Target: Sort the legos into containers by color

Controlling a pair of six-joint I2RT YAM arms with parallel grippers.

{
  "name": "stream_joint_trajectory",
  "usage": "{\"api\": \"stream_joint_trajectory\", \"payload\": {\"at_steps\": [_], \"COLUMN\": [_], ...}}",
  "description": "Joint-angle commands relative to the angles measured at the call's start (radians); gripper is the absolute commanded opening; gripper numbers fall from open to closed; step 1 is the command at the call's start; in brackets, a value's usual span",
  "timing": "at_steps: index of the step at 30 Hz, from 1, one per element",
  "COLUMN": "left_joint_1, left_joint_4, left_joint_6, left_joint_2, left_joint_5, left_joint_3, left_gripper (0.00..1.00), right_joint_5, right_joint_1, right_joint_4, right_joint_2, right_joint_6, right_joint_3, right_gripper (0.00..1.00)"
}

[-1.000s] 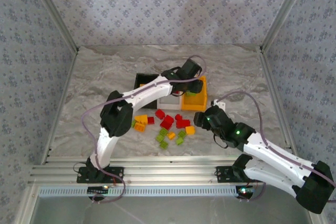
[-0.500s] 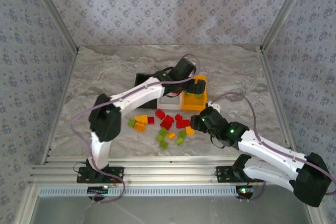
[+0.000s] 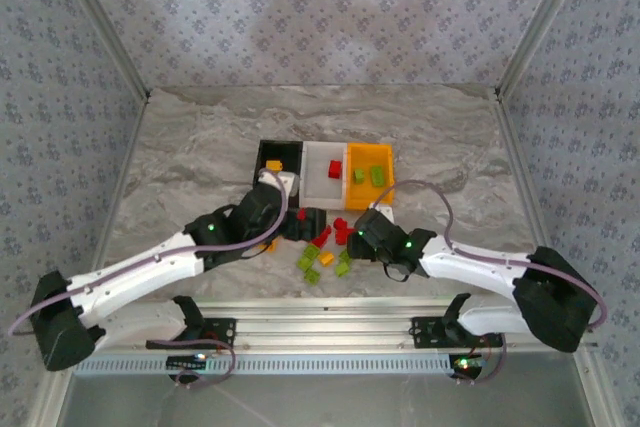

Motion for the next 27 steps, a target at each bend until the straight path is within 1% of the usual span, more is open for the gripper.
{"api": "stream_joint_trajectory", "payload": {"at_steps": [1, 4, 6, 11, 13, 16, 19, 22, 27], "left_joint_1": [-0.005, -0.003, -0.003, -0.002, 0.000, 0.001, 0.003, 0.003, 0.004], "left_joint_4": [-0.059, -0.096, -0.113, -0.176, -0.191, -0.239, -0.295, -0.350, -0.371], "left_joint_6": [-0.094, -0.143, -0.156, -0.185, -0.189, -0.202, -0.220, -0.252, -0.285], "left_joint_2": [-0.090, -0.172, -0.216, -0.290, -0.310, -0.332, -0.347, -0.361, -0.410], "left_joint_5": [-0.090, -0.131, -0.146, -0.214, -0.233, -0.273, -0.312, -0.334, -0.321], "left_joint_3": [-0.082, -0.145, -0.170, -0.207, -0.220, -0.227, -0.228, -0.241, -0.286], "left_gripper": [1.00, 1.00, 0.99, 0.99, 0.99, 0.99, 1.00, 0.99, 0.99], "right_joint_5": [0.028, 0.023, 0.023, 0.035, 0.041, 0.039, -0.001, -0.056, -0.118], "right_joint_1": [0.003, 0.002, 0.002, -0.001, -0.001, -0.002, -0.004, -0.001, 0.024], "right_joint_4": [0.005, 0.006, 0.006, -0.006, -0.022, -0.066, -0.088, -0.080, -0.038], "right_joint_2": [0.053, 0.092, 0.103, 0.084, 0.045, -0.034, -0.076, -0.013, 0.240], "right_joint_6": [-0.001, 0.003, 0.007, 0.020, 0.011, -0.028, -0.084, -0.132, -0.246], "right_joint_3": [0.036, 0.043, 0.040, 0.026, 0.026, 0.053, 0.123, 0.243, 0.530], "right_gripper": [0.73, 0.68, 0.64, 0.45, 0.40, 0.37, 0.37, 0.36, 0.37]}}
